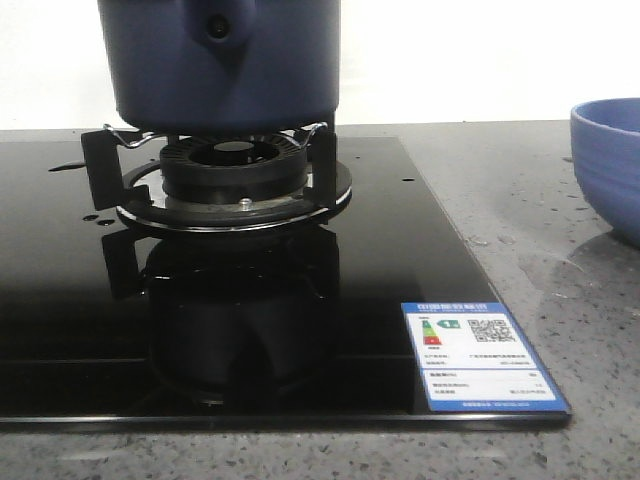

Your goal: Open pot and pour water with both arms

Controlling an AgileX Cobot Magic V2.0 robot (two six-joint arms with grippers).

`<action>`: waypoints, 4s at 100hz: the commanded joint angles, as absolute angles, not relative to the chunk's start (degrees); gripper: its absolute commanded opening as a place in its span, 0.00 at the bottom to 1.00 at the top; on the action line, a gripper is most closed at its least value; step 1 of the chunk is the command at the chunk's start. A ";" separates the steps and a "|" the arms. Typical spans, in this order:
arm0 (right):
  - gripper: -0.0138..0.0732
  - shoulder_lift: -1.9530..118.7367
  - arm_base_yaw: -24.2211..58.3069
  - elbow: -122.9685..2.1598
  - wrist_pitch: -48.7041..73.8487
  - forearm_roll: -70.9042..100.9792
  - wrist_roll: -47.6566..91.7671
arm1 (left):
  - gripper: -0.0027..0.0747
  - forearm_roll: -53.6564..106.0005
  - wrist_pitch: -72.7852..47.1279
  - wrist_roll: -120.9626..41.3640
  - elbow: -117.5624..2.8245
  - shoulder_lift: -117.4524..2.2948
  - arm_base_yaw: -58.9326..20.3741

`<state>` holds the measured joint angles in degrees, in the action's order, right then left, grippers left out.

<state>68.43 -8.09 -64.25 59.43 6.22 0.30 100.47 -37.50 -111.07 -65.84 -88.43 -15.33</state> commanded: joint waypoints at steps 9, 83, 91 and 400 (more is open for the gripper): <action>0.61 61.66 -8.53 -71.19 58.11 7.15 0.78 | 0.41 106.54 -39.83 -111.28 -68.54 -88.56 -15.62; 0.60 56.61 -8.42 -73.20 57.66 8.34 0.78 | 0.42 99.30 -43.11 -108.91 -68.02 -86.95 -15.51; 0.60 56.61 -8.42 -73.20 57.91 8.44 0.78 | 0.42 99.30 -44.38 -108.91 -68.02 -87.17 -15.51; 0.09 0.47 5.50 -24.67 22.71 6.60 13.91 | 0.01 4.41 8.43 -6.96 1.73 -5.81 -4.99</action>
<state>-0.78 5.59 -23.41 27.59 6.75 13.18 6.27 5.91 -10.20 0.26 -7.73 -5.05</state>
